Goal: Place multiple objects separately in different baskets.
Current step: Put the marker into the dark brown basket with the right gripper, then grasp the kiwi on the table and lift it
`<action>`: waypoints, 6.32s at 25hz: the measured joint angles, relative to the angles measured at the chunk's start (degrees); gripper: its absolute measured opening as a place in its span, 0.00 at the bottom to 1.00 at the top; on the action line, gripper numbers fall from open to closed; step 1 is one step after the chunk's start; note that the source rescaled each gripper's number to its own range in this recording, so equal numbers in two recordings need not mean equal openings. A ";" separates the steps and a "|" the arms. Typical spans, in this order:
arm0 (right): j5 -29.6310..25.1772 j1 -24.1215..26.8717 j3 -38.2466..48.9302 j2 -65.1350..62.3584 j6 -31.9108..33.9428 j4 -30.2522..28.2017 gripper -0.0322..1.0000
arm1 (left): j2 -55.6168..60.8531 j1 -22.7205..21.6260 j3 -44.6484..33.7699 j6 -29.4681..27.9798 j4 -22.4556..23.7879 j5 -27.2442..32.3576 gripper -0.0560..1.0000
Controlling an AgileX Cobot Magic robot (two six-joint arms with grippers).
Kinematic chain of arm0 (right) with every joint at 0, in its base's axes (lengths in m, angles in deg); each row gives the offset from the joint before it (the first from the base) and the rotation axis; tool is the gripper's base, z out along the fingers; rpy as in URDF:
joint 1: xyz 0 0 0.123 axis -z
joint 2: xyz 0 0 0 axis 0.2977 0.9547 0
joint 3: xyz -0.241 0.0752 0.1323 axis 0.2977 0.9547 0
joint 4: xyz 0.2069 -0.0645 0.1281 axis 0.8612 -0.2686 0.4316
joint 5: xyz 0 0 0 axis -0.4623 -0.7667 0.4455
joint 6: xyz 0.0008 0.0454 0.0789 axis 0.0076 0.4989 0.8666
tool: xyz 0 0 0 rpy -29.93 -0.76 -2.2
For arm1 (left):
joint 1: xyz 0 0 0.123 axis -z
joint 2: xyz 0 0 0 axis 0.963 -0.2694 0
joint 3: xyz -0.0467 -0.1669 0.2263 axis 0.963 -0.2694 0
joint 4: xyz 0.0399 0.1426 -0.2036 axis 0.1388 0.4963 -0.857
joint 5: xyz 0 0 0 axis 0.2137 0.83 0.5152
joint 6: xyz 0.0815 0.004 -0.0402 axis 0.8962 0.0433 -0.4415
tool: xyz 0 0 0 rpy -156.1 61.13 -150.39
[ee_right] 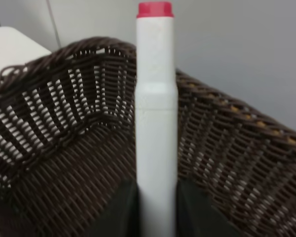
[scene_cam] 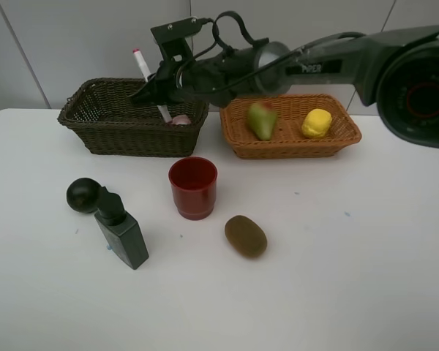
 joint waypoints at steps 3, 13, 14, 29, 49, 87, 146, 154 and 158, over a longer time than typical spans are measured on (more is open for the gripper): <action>1.44 0.00 0.00 0.67 0.00 -1.41 0.03 | 0.00 0.00 0.00 0.00 0.00 0.00 1.00; 2.46 0.64 0.00 0.67 0.00 -2.28 0.03 | 0.00 0.00 0.00 0.00 0.00 0.00 1.00; 2.17 0.67 0.00 0.67 0.00 -2.28 0.03 | 0.00 0.00 0.00 0.00 0.00 0.00 1.00; 0.00 0.67 -0.18 0.67 0.00 -0.79 0.69 | 0.00 0.00 0.00 0.00 0.00 0.00 1.00; -5.70 0.67 -0.22 -0.34 0.00 -0.83 0.96 | 0.00 0.00 0.00 0.00 0.00 0.00 1.00; -69.50 0.62 9.67 -32.13 -10.46 12.46 0.96 | 0.00 0.00 0.00 0.00 0.00 0.00 1.00; -35.50 -6.15 46.29 -26.61 -12.15 18.25 0.96 | 0.00 0.00 0.00 0.00 0.00 0.00 1.00; -34.90 -6.15 46.29 -25.57 -12.15 17.84 0.96 | 0.00 0.00 0.00 0.00 0.00 0.00 1.00; -34.69 -6.15 46.29 -24.69 -12.15 17.66 0.96 | 0.00 0.00 0.00 0.00 0.00 0.00 1.00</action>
